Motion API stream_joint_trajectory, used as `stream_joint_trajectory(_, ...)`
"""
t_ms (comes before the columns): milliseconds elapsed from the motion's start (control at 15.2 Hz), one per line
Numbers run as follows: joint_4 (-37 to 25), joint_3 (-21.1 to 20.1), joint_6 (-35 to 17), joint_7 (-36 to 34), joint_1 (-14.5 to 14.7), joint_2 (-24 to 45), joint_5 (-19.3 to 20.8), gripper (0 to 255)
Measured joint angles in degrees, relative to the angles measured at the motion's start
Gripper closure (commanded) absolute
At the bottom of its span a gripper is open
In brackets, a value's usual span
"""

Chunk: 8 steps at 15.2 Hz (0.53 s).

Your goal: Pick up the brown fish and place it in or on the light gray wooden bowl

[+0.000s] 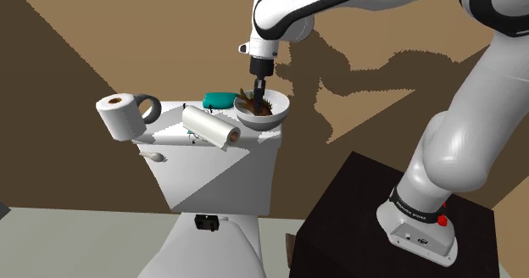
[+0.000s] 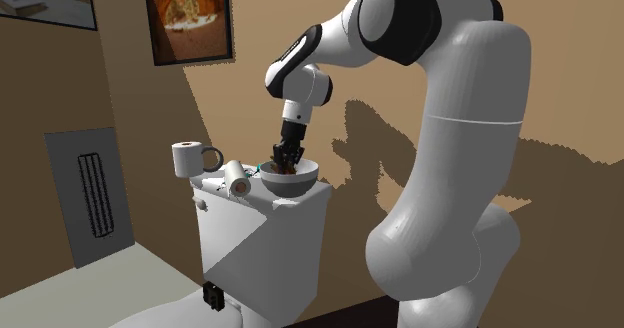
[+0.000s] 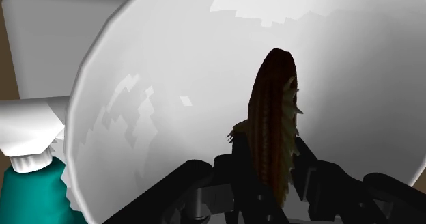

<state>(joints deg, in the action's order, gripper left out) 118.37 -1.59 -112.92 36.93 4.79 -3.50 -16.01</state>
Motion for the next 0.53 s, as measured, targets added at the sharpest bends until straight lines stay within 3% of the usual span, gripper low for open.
stream_joint_trajectory(528,-4.1,0.2,5.5,-1.3,-0.1,-1.4,0.6,255)
